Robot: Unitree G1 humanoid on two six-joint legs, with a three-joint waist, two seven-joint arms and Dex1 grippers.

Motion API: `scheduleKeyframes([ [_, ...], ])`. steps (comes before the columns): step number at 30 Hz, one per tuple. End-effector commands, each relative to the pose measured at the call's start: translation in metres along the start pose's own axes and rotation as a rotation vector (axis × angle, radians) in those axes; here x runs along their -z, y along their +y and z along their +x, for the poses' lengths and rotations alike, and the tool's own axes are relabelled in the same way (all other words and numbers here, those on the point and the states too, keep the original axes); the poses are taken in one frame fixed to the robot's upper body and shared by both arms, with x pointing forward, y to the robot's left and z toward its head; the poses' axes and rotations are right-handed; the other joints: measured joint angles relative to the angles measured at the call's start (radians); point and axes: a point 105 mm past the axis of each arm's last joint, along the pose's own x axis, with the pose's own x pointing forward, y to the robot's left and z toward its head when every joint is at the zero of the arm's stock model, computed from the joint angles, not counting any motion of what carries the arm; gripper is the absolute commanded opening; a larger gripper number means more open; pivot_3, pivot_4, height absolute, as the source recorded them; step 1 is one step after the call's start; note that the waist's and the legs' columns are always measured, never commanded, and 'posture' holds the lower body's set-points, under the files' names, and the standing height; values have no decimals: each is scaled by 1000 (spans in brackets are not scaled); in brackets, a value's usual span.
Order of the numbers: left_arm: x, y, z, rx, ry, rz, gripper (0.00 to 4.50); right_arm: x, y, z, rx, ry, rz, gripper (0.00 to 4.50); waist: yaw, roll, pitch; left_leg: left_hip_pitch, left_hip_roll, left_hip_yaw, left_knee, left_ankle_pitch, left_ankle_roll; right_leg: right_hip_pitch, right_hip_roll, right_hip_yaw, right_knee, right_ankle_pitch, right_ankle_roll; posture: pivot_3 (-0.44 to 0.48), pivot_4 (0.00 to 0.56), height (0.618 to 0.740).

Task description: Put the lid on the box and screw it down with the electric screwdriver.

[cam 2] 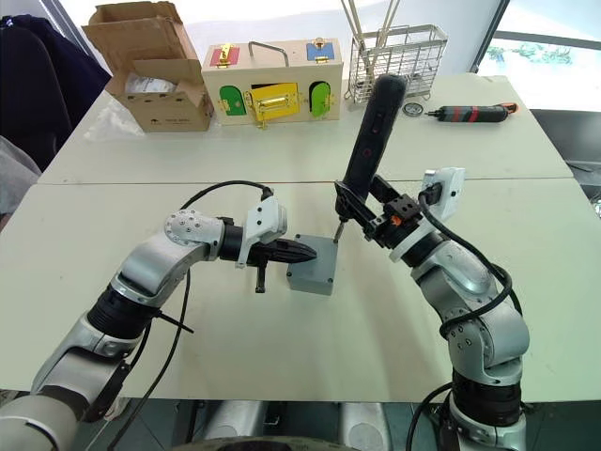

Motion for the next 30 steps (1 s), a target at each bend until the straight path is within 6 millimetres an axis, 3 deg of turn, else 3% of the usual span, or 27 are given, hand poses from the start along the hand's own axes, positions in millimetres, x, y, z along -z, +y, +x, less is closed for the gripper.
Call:
scheduleKeyframes([
  [1,2,-2,-2,-8,10,-7,0,6,11,0,-49,21,-50,1889,0,-1,-1,1,0,0,0,0,0,1,0,0,0,0,0,0,150,731],
  [11,9,-8,3,-9,8,-43,0,39,33,0,-123,88,-95,1889,1,-14,-19,4,1,0,-1,0,0,4,2,0,-2,0,0,0,150,731],
  [17,14,-9,3,-19,20,-50,0,55,25,-3,-60,84,-56,1889,2,-14,-22,7,1,-1,-3,-1,1,8,2,0,-4,0,-1,0,150,731],
  [21,14,-10,3,-25,15,-54,0,61,18,-7,-13,75,-52,1889,4,-14,-22,21,2,-1,-7,-6,9,26,3,-1,-14,-1,-1,0,150,731],
  [30,17,-12,1,-30,20,-60,0,64,22,-14,0,65,-67,1889,4,-14,-28,22,2,-2,-7,-6,9,27,3,-1,-15,-1,-1,0,150,731],
])
